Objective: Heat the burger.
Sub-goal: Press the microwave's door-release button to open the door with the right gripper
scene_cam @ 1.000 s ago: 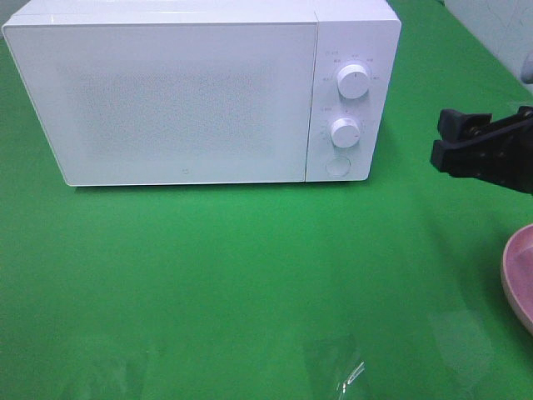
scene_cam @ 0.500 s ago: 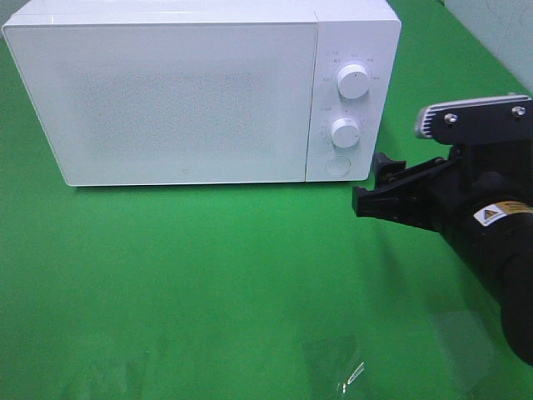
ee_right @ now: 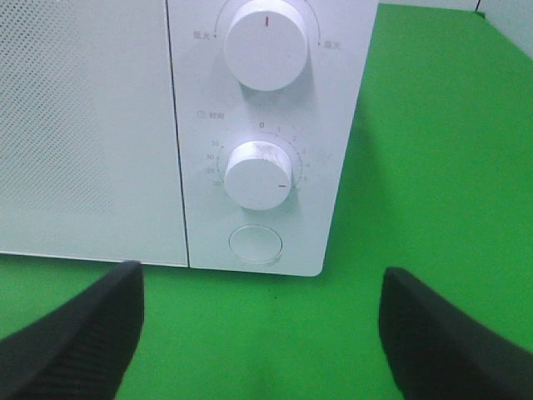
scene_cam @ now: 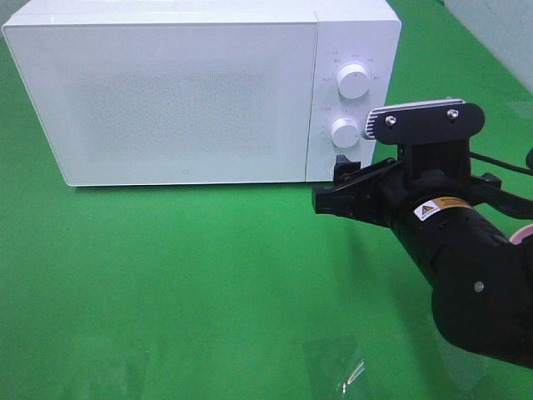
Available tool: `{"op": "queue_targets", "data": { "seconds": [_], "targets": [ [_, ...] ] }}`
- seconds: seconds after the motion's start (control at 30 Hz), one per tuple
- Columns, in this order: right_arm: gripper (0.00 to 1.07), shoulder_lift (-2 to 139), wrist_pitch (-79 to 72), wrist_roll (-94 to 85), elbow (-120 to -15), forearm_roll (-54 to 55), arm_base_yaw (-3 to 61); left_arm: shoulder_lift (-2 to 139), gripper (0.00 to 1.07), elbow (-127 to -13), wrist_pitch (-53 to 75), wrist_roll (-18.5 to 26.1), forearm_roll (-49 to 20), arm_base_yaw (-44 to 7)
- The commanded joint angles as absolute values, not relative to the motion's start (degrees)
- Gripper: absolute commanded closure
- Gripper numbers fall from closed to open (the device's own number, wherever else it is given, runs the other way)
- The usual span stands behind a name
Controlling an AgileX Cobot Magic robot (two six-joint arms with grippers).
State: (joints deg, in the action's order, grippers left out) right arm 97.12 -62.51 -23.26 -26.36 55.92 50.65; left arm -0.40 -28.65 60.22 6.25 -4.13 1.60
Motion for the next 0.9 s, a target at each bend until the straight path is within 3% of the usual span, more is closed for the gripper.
{"op": "queue_targets", "data": {
  "seconds": [0.03, 0.23, 0.3, 0.4, 0.43, 0.47, 0.5, 0.53, 0.6, 0.63, 0.67, 0.9],
  "targets": [
    [0.32, 97.69, -62.8, -17.25, -26.81, 55.63, 50.82, -1.66, 0.07, -28.42, 59.42, 6.3, -4.76, 1.83],
    [0.41, 98.32, -62.62, 7.16, -26.81, 55.52, 50.82, -1.66, 0.07, -28.42, 59.42, 6.3, -4.76, 1.83],
    [0.52, 98.32, -62.11, 22.4, -26.81, 55.52, 50.82, -1.66, 0.07, -28.42, 59.42, 6.3, -4.76, 1.83],
    [0.56, 98.32, -61.71, 26.18, -26.81, 55.52, 50.82, -1.66, 0.07, -28.42, 59.42, 6.3, -4.76, 1.83],
    [0.64, 98.32, -61.13, 33.0, -26.81, 55.41, 50.82, -1.66, 0.07, -28.42, 59.42, 6.3, -4.76, 1.83],
    [0.64, 98.32, -61.13, 33.0, -26.81, 55.41, 50.82, -1.66, 0.07, -28.42, 59.42, 6.3, -4.76, 1.83],
    [0.73, 98.32, -60.96, 40.28, -26.81, 54.66, 50.82, -1.66, 0.07, -28.42, 59.42, 6.3, -4.76, 1.83],
    [0.73, 98.32, -60.96, 40.28, -26.81, 54.66, 50.82, -1.66, 0.07, -28.42, 59.42, 6.3, -4.76, 1.83],
    [0.92, 98.32, -60.33, 51.34, -26.81, 52.6, 50.82, -1.66, 0.07, -28.42, 59.42, 6.3, -4.76, 1.83],
    [0.92, 98.32, -60.33, 51.34, -26.81, 52.6, 50.82, -1.66, 0.07, -28.42, 59.42, 6.3, -4.76, 1.83],
    [1.01, 98.32, -58.79, 54.77, -26.81, 51.85, 50.59, -1.66, 0.07, -28.42, 59.42, 6.3, -4.76, 1.83],
    [1.07, 98.32, -53.0, 61.88, -26.81, 51.17, 48.3, -1.66, 0.07, -28.42, 59.42, 6.3, -4.76, 1.83]
  ]
}}
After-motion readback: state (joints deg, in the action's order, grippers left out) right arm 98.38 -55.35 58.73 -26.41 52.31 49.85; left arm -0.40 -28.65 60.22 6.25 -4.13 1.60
